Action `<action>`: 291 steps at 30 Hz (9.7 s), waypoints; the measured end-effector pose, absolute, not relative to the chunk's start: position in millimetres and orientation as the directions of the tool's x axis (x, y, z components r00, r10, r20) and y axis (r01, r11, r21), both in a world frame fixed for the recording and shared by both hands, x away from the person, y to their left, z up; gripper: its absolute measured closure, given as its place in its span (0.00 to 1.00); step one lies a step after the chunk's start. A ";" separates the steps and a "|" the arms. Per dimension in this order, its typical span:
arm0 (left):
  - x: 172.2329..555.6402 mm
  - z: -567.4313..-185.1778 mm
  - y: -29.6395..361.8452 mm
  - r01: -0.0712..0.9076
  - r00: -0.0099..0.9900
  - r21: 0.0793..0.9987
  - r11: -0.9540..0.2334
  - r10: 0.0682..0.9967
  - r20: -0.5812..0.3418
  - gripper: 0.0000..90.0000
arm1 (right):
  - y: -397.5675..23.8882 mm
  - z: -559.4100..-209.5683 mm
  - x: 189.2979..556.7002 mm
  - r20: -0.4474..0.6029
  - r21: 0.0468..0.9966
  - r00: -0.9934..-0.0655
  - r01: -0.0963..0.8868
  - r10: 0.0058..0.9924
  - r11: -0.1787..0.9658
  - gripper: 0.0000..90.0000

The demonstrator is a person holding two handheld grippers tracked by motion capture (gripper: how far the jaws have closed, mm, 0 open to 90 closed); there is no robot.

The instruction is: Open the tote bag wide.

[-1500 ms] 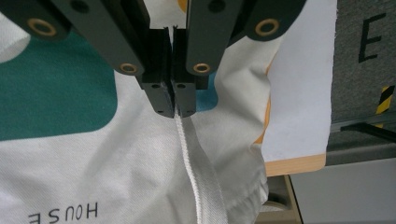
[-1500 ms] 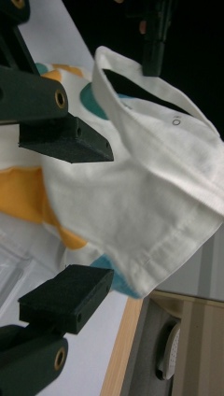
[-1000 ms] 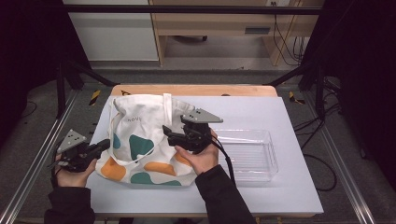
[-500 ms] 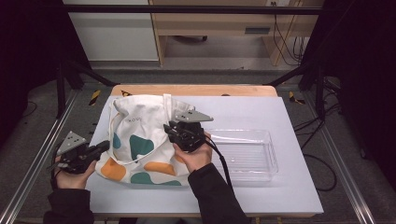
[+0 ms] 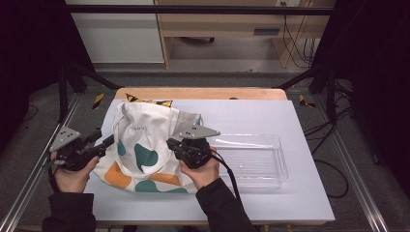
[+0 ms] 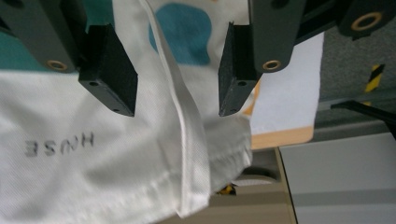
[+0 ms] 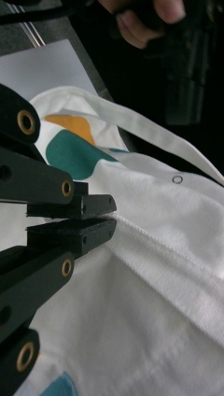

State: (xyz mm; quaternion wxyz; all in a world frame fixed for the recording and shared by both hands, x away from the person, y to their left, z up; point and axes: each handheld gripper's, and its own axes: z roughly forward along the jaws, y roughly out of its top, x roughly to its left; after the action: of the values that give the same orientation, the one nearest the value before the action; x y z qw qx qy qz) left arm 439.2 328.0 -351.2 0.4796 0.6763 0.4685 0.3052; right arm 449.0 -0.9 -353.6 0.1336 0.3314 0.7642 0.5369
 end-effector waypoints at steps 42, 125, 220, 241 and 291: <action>413.3 -375.1 332.8 0.400 0.462 0.888 -0.228 0.887 0.019 0.98 | -3.4 -314.1 472.2 0.119 0.969 -0.676 0.238 0.727 0.062 0.54; 431.5 -438.5 314.8 0.604 0.492 0.689 -0.401 0.868 0.074 1.00 | 29.2 -427.0 431.6 0.108 0.844 -0.684 0.446 0.721 0.298 1.00; 458.2 -402.0 344.2 0.398 0.385 0.907 -0.135 0.922 -0.031 0.59 | 6.7 -438.1 411.4 0.062 0.907 -0.635 0.357 0.770 0.222 0.78; 497.9 -366.1 325.9 0.319 0.403 0.941 -0.114 0.915 -0.026 0.54 | -57.3 -383.8 446.6 0.052 0.934 -0.539 0.325 0.841 0.150 0.44; 516.2 -371.7 301.9 0.339 0.370 0.933 -0.117 0.929 -0.018 0.81 | -221.0 -404.4 403.2 -0.005 0.927 -0.354 0.349 0.935 0.138 0.37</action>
State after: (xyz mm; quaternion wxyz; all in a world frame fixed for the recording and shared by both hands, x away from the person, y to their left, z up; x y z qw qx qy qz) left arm 516.2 301.9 -371.7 0.4729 0.6791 0.4669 0.3117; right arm 403.2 -221.0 -404.4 0.3194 0.4699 0.6832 0.4587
